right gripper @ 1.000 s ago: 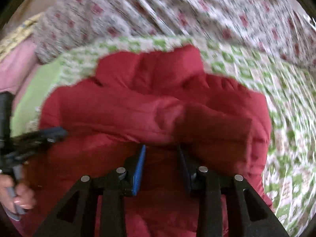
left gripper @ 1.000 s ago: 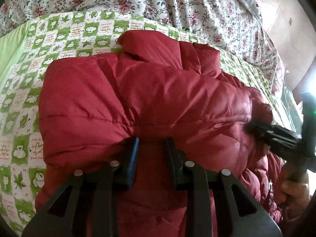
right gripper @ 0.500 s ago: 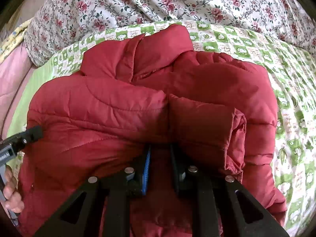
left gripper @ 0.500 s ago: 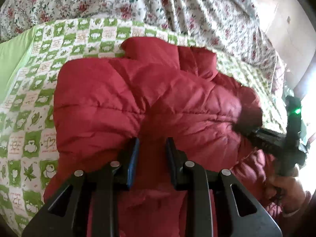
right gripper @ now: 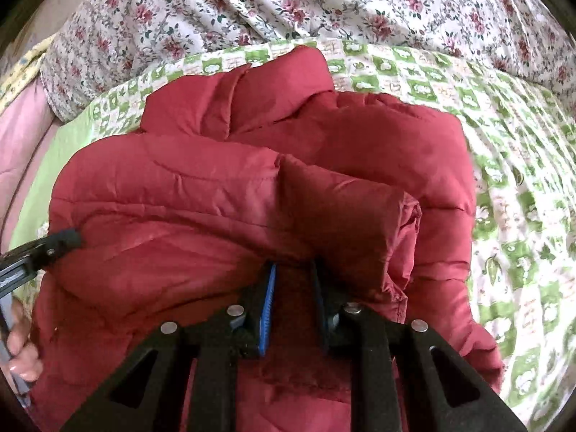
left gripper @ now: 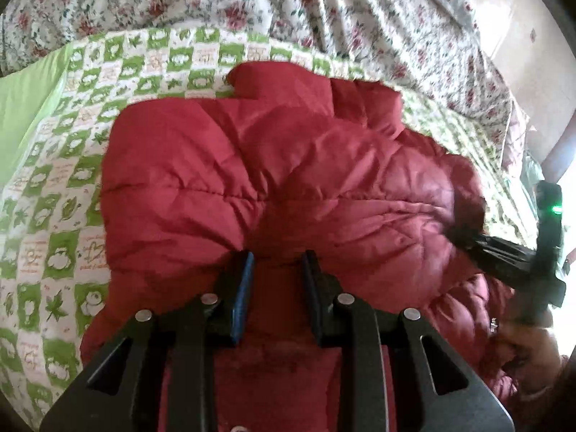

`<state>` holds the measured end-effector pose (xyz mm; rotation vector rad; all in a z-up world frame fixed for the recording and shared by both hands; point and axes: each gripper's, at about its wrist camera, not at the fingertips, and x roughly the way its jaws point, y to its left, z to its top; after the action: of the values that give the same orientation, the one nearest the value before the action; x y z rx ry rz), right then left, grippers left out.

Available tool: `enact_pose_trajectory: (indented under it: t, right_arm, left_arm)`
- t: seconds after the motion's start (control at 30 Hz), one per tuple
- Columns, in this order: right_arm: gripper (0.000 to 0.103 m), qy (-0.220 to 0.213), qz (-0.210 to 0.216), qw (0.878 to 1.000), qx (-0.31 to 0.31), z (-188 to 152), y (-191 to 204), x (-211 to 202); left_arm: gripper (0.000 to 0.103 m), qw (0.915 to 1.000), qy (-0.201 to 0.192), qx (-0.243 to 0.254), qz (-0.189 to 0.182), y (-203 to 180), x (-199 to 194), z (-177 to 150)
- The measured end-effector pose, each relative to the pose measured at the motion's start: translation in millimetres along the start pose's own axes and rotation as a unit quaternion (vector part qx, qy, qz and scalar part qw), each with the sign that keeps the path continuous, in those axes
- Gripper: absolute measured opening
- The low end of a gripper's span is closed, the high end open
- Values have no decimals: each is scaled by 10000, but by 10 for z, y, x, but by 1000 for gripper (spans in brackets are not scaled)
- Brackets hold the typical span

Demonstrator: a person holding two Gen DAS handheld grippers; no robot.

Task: Fold large clothes

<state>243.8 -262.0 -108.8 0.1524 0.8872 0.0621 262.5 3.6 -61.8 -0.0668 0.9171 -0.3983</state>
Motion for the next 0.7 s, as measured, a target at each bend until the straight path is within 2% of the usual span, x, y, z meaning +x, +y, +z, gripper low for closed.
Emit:
enact_pose_trajectory:
  t: [0.1, 0.23, 0.43, 0.7]
  right_arm:
    - [19, -11, 179, 9997, 155, -7, -56, 4]
    - [18, -43, 370, 9989, 285, -33, -120, 0]
    - [18, -96, 380, 9987, 314, -56, -113, -7]
    - [18, -56, 400, 9987, 325, -39, -111, -23]
  left_arm:
    - [25, 9997, 117, 155, 116, -8, 46, -51]
    - [25, 9998, 197, 35, 15, 76, 165, -62]
    - [25, 9996, 224, 104, 129, 41, 179, -78]
    - [25, 9995, 186, -149, 220, 2, -89, -103]
